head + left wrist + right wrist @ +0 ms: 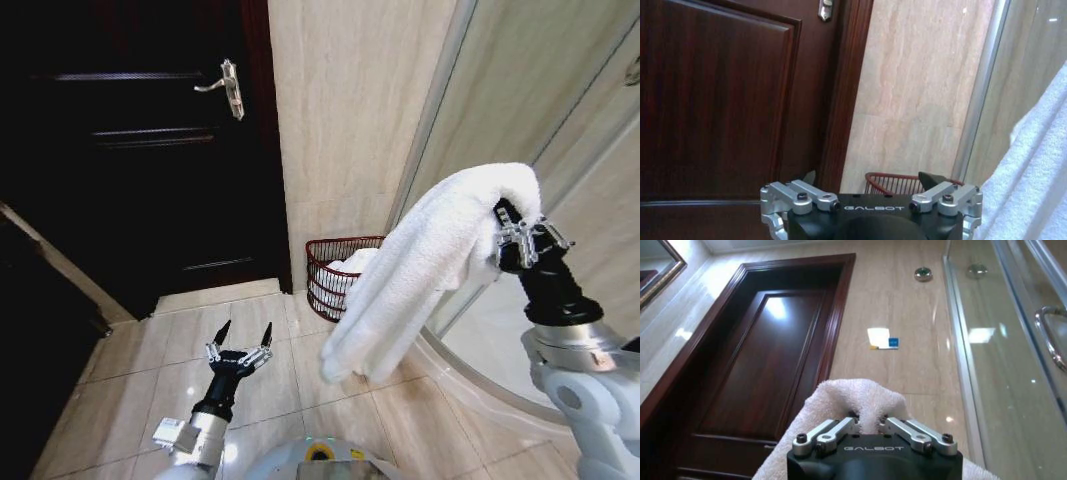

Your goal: Discard the used towel into the hamper.

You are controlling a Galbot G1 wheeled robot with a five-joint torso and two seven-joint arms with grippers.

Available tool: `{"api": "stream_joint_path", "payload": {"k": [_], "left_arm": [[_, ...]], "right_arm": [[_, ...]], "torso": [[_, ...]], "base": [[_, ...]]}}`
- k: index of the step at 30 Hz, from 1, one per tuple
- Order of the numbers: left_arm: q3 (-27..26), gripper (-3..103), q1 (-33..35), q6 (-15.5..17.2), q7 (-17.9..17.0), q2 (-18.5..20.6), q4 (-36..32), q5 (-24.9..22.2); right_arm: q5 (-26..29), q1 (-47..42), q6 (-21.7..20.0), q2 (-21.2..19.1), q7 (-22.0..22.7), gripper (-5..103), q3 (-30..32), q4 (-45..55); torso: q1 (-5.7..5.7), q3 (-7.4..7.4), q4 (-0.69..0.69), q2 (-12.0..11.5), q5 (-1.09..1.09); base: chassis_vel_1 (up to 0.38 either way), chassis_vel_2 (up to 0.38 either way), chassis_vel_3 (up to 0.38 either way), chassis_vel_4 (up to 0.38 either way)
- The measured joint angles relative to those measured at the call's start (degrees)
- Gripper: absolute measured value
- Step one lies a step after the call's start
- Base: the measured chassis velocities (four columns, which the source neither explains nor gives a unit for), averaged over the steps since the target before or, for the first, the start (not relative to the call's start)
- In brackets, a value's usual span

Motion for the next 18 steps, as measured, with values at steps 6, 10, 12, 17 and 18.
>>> {"api": "stream_joint_path", "payload": {"k": [6, 10, 12, 17, 18], "left_arm": [[0.00, 100, 0.00, 0.00, 0.00, 0.00, 0.00, 0.00], [0.00, 100, 0.00, 0.00, 0.00, 0.00, 0.00, 0.00], [0.00, 100, 0.00, 0.00, 0.00, 0.00, 0.00, 0.00], [0.00, 100, 0.00, 0.00, 0.00, 0.00, 0.00, 0.00], [0.00, 100, 0.00, 0.00, 0.00, 0.00, 0.00, 0.00]], "right_arm": [[0.23, 0.24, 0.02, -0.12, 0.10, 8, -0.12, -0.09], [0.23, 0.55, 0.34, 0.08, 0.11, 8, -0.55, -0.19], [0.23, 0.59, 0.55, 0.32, 0.11, 8, -0.67, -0.20], [0.40, 0.22, 0.81, 0.38, -0.12, 8, -0.26, -0.34], [0.40, 0.22, 0.81, 0.38, -0.12, 8, -0.26, -0.34]], "torso": [[-0.19, -0.15, 0.03, -0.33, 0.00], [-0.22, -0.16, 0.03, -0.37, 0.00], [-0.24, -0.18, 0.03, -0.41, 0.00], [0.02, 0.25, 0.04, 0.28, 0.00], [0.02, 0.25, 0.04, 0.28, 0.00]], "base": [[0.000, 0.000, 0.000, 0.000], [0.000, 0.000, 0.000, 0.000], [0.000, 0.000, 0.000, 0.000], [0.000, 0.000, 0.000, 0.000], [0.000, 0.000, 0.000, 0.000]]}}
